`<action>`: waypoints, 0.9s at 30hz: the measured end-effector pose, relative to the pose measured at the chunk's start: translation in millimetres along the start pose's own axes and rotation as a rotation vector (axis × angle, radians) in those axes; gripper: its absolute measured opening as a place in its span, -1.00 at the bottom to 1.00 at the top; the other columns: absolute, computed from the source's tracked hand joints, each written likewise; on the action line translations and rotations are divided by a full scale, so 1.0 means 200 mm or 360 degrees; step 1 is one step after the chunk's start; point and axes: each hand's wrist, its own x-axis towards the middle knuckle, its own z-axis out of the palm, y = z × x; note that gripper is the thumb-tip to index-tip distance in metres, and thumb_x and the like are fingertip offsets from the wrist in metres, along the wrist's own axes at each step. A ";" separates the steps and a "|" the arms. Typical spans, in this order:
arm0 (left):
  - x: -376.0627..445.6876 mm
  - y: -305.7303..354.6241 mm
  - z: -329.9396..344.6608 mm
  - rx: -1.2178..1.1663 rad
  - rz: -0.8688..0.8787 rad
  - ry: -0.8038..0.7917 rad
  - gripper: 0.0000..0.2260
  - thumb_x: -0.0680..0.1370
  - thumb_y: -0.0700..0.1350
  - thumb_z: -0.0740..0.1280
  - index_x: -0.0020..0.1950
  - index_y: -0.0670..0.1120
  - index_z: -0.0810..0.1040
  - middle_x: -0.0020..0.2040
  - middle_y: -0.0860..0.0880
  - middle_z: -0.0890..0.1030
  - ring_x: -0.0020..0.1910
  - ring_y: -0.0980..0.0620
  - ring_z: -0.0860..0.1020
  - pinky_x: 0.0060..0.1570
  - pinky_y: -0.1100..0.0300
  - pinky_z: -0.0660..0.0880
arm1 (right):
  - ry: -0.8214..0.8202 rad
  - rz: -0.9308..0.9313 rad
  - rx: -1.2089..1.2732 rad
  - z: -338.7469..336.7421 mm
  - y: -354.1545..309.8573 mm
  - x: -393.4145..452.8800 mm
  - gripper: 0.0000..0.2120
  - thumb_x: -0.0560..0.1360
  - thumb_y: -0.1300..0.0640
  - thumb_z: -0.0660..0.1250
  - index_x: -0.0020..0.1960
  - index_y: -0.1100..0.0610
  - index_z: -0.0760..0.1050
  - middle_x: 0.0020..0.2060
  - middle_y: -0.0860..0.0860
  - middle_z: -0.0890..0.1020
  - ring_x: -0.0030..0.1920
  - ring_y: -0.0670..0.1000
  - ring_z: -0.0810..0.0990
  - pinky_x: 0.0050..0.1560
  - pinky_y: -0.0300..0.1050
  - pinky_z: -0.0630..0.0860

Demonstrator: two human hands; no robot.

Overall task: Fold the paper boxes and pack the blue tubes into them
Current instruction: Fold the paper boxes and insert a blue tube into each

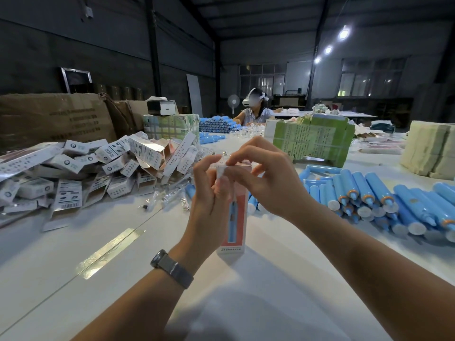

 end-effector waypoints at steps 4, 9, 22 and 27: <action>-0.01 0.00 0.01 0.0020 0.0033 -0.0062 -0.80 0.71 -0.11 0.05 0.30 0.11 0.18 -0.02 -0.12 0.54 -0.11 -0.04 0.64 -0.14 0.13 0.62 | -0.0011 0.0038 -0.0030 -0.02 0.00 0.01 -0.96 0.48 0.21 0.46 -0.12 0.16 0.62 -0.19 -0.06 0.53 -0.13 -0.07 0.52 -0.11 -0.19 0.44; -0.01 -0.01 0.02 -0.0032 0.0021 -0.0104 -0.78 0.70 -0.08 0.07 0.31 0.17 0.16 0.00 -0.14 0.53 -0.10 -0.09 0.64 -0.16 0.05 0.64 | -0.0065 0.0026 0.0000 -0.06 -0.01 0.05 -0.93 0.49 0.23 0.44 -0.16 0.18 0.58 -0.22 -0.04 0.57 -0.16 -0.03 0.56 -0.05 -0.02 0.51; -0.02 -0.01 0.02 -0.0038 0.0120 -0.0141 -0.78 0.70 -0.11 0.05 0.28 0.17 0.17 -0.01 -0.10 0.53 -0.15 0.08 0.61 -0.19 0.26 0.54 | -0.0258 0.0050 0.0254 -0.12 0.03 0.06 -0.96 0.50 0.27 0.43 -0.07 0.20 0.65 -0.15 0.03 0.60 -0.06 0.13 0.59 0.00 0.10 0.57; -0.01 0.01 0.01 -0.0019 0.0091 -0.0135 -0.77 0.69 -0.05 0.05 0.14 0.33 0.21 -0.10 0.08 0.54 -0.18 0.06 0.61 -0.23 0.21 0.56 | -0.0290 0.0074 0.0283 -0.12 0.03 0.06 -0.94 0.50 0.25 0.43 -0.05 0.21 0.67 -0.13 0.00 0.59 -0.06 0.09 0.59 -0.05 -0.09 0.52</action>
